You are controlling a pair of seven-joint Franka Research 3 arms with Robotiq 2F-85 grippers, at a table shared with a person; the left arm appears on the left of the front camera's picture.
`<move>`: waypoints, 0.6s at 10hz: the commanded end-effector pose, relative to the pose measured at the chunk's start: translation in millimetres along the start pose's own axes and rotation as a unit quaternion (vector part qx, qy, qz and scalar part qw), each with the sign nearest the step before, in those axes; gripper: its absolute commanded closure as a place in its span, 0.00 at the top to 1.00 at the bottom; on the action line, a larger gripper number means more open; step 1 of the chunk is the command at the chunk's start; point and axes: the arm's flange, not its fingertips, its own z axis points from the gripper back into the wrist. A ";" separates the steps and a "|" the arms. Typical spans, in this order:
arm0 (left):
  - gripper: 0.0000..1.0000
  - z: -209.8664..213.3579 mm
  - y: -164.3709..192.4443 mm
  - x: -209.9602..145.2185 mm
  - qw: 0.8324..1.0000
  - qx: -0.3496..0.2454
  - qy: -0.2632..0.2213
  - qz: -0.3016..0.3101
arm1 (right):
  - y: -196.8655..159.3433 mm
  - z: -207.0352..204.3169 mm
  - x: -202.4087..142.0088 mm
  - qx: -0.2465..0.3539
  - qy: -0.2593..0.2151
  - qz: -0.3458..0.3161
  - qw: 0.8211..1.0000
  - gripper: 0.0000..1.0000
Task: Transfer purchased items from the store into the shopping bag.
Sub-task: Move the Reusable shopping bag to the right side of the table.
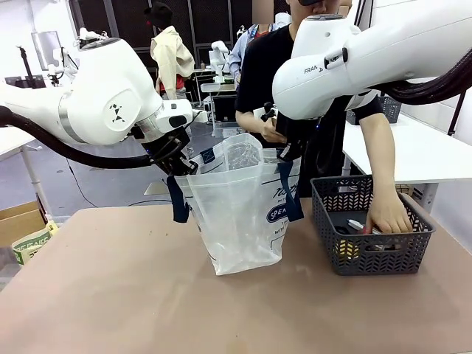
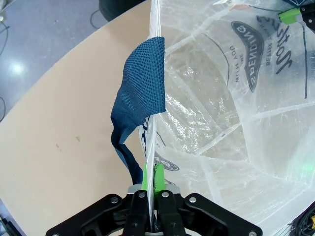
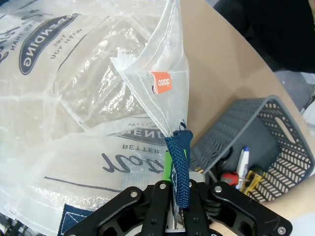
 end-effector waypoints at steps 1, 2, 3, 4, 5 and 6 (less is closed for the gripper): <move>0.00 -0.7 -0.2 -0.8 1.000 -0.001 -0.002 0.003 | -0.2 -1.2 -0.9 0.000 0.002 -0.003 1.000 0.00; 0.00 -0.7 -0.2 -0.8 1.000 -0.001 -0.002 0.003 | -0.2 -1.2 -0.9 0.000 0.002 -0.003 1.000 0.00; 0.00 -0.7 -0.2 -0.8 1.000 -0.001 -0.002 0.003 | -0.2 -1.2 -0.9 0.000 0.002 -0.003 1.000 0.00; 0.00 -0.7 -0.2 -0.8 1.000 -0.001 -0.002 0.003 | -0.2 -1.2 -0.9 0.000 0.002 -0.003 1.000 0.00; 0.00 -0.7 -0.2 -0.8 1.000 -0.001 -0.002 0.003 | -0.2 -1.2 -0.9 0.000 0.002 -0.003 1.000 0.00; 0.00 -0.7 -0.2 -0.8 1.000 -0.001 -0.002 0.003 | -0.2 -1.2 -0.9 0.000 0.002 -0.003 1.000 0.00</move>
